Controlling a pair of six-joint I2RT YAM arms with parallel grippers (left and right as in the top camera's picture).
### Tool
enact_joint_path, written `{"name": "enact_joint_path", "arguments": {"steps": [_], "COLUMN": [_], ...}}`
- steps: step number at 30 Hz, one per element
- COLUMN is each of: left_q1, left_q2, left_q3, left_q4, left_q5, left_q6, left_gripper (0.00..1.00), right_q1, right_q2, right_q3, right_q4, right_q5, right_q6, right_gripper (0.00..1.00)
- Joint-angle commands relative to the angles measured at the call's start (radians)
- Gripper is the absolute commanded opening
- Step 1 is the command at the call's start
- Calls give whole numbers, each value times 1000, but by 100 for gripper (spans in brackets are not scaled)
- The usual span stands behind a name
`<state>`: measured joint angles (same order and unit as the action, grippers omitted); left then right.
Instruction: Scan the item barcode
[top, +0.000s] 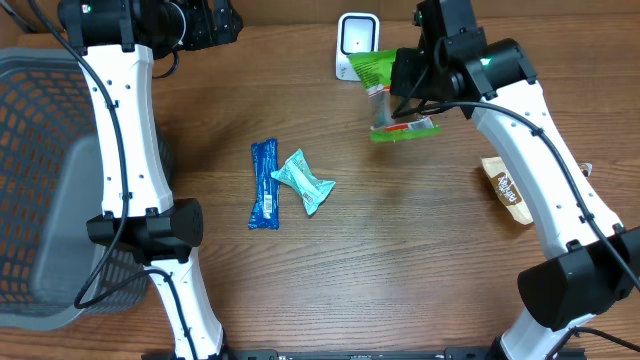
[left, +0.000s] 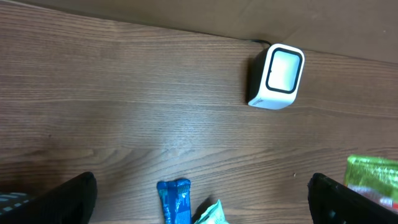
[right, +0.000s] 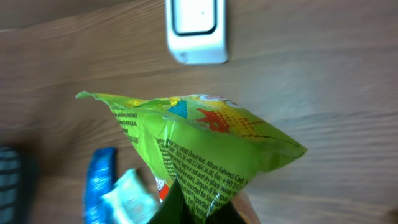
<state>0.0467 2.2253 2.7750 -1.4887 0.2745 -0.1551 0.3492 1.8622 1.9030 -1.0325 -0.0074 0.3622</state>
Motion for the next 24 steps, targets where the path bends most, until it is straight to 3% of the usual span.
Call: {"name": "enact_joint_path", "arguments": {"steps": [1,3,17,23,24], "left_q1": [-1,-1,-1,-1,-1], "left_q2": [-15,-15,-15,-15,-15], "left_q3": [14,14,14,14,14], "left_q4": [4,4,4,4,4], "left_q5": [6,6,6,6,6], "left_q6": [-6,-6,-6,-6,-6], "left_gripper": [100,100,100,100,100], "right_q1": [1,0,71,145,172], "right_q2": [-25,-8,356,372,371], "right_q3": [44,42,40,41,42], "right_q4": [24,18,-48,-66,-87], "right_q5": [323,463,839,792,724], "right_q6": [-179,-264,-280,-317,-383], "right_gripper": [4,4,4,4,14]}}
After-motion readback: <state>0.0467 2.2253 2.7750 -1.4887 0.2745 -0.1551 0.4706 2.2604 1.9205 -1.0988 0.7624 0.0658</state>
